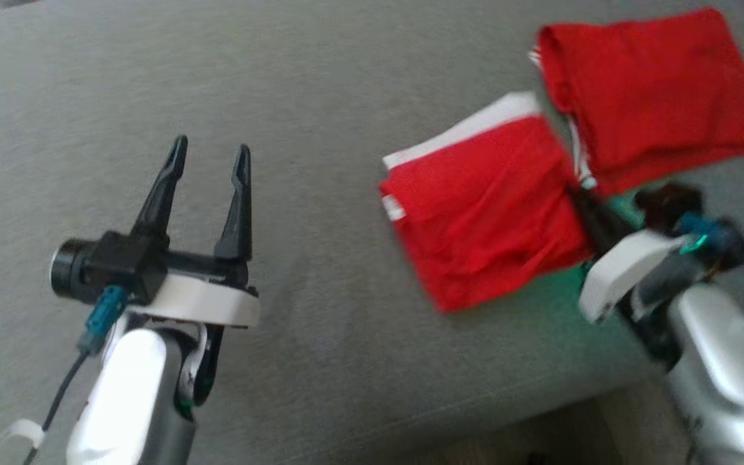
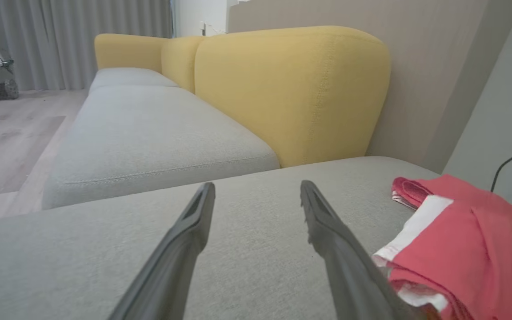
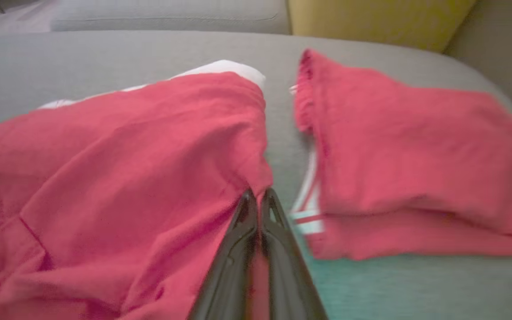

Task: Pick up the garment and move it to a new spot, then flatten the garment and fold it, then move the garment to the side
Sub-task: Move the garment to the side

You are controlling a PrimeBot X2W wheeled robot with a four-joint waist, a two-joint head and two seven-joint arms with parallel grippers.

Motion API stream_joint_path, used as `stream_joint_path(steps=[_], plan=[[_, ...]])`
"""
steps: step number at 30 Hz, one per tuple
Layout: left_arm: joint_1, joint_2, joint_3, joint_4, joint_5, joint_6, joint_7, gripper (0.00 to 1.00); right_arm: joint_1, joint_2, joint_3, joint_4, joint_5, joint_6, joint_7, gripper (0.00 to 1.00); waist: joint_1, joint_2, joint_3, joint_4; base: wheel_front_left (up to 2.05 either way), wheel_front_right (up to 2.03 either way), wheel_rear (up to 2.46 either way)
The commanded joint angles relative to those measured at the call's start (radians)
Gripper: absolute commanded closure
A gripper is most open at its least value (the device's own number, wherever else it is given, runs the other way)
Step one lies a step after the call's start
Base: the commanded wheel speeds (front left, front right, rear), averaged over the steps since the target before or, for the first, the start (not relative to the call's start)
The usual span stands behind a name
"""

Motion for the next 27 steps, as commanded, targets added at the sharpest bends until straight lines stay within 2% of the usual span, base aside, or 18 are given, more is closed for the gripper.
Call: stream_joint_path(steps=[1,8,15,21,27], plan=[[-0.045,0.021,0.029,-0.042,0.013,-0.007,0.008,0.00,-0.051,-0.033,-0.001,-0.033,-0.001,-0.001,-0.003,1.00,0.0000,0.0000,0.062,-0.078,0.00,0.00,0.00],[-0.084,0.044,0.006,-0.063,0.031,-0.022,0.045,0.00,-0.203,-0.090,-0.092,0.028,0.050,-0.001,-0.049,1.00,0.0000,0.0000,0.120,-0.140,0.00,0.00,0.00],[-0.112,0.059,-0.015,-0.081,0.045,-0.035,0.075,0.00,-0.331,-0.099,-0.205,0.140,0.072,-0.001,-0.103,1.00,0.0000,0.0000,0.171,-0.156,0.00,0.00,0.00],[-0.136,0.071,-0.037,-0.098,0.054,-0.048,0.097,0.00,-0.437,-0.119,-0.348,0.299,0.103,-0.001,-0.155,1.00,0.0000,0.0000,0.224,-0.153,0.00,0.00,0.00],[-0.146,0.081,-0.046,-0.107,0.055,-0.052,0.109,0.00,-0.490,-0.095,-0.393,0.405,0.123,-0.001,-0.178,1.00,0.0000,0.0000,0.262,-0.157,0.00,0.00,0.00]])
